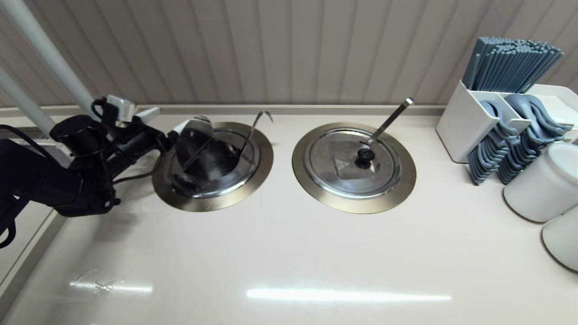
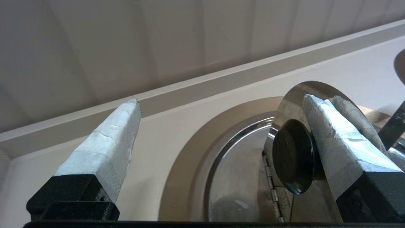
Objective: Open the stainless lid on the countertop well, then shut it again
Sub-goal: Open the lid
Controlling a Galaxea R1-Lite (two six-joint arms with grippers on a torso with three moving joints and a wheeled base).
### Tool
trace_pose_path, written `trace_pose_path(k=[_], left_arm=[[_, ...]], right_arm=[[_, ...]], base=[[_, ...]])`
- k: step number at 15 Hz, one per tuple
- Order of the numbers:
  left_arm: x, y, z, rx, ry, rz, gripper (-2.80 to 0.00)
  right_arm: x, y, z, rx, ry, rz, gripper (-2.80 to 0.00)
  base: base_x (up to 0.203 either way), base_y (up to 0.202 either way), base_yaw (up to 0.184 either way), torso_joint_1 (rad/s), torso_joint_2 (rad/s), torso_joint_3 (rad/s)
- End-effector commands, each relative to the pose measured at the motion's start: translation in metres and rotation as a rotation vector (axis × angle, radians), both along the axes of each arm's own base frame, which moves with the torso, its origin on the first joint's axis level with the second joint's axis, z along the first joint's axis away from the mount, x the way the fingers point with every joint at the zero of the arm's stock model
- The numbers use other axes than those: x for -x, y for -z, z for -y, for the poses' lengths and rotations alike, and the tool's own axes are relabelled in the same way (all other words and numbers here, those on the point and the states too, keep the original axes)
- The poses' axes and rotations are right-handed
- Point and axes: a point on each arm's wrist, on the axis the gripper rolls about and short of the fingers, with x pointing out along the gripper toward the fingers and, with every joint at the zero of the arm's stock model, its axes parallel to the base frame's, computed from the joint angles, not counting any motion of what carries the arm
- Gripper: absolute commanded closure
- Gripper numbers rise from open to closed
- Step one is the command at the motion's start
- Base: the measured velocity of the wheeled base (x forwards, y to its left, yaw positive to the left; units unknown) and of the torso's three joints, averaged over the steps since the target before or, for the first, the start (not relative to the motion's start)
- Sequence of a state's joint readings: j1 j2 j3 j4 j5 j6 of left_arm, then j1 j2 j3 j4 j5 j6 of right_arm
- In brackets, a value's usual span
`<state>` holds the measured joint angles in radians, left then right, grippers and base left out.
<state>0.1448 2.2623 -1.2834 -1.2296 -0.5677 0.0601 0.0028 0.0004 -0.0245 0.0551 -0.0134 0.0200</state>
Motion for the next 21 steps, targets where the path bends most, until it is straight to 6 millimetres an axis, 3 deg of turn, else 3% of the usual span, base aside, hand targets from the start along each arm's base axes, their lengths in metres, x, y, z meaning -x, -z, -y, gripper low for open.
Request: trace_pose_path(k=[1, 6, 15, 21], left_arm=[[-0.003, 0.007, -0.003, -0.002, 0.004, -0.011, -2.80], [-0.003, 0.003, -0.015, -0.004, -0.021, 0.002, -2.80], [0.014, -0.027, -0.038, -0.007, -0.065, 0.060, -2.80], [0.020, -0.032, -0.035, -0.089, -0.045, 0.119, -2.80]], right_arm=[[0.000, 0.000, 0.000, 0.000, 0.000, 0.000, 0.00], [0.000, 0.000, 0.000, 0.000, -0.001, 0.000, 0.00], [0.000, 0.000, 0.000, 0.000, 0.000, 0.000, 0.00], [0.000, 0.000, 0.000, 0.000, -0.001, 0.000, 0.00]], base=[[0.000, 0.000, 0.000, 0.000, 0.00, 0.000], [0.000, 0.000, 0.000, 0.000, 0.00, 0.000], [0.000, 0.000, 0.000, 0.000, 0.00, 0.000], [0.000, 0.000, 0.000, 0.000, 0.00, 0.000]])
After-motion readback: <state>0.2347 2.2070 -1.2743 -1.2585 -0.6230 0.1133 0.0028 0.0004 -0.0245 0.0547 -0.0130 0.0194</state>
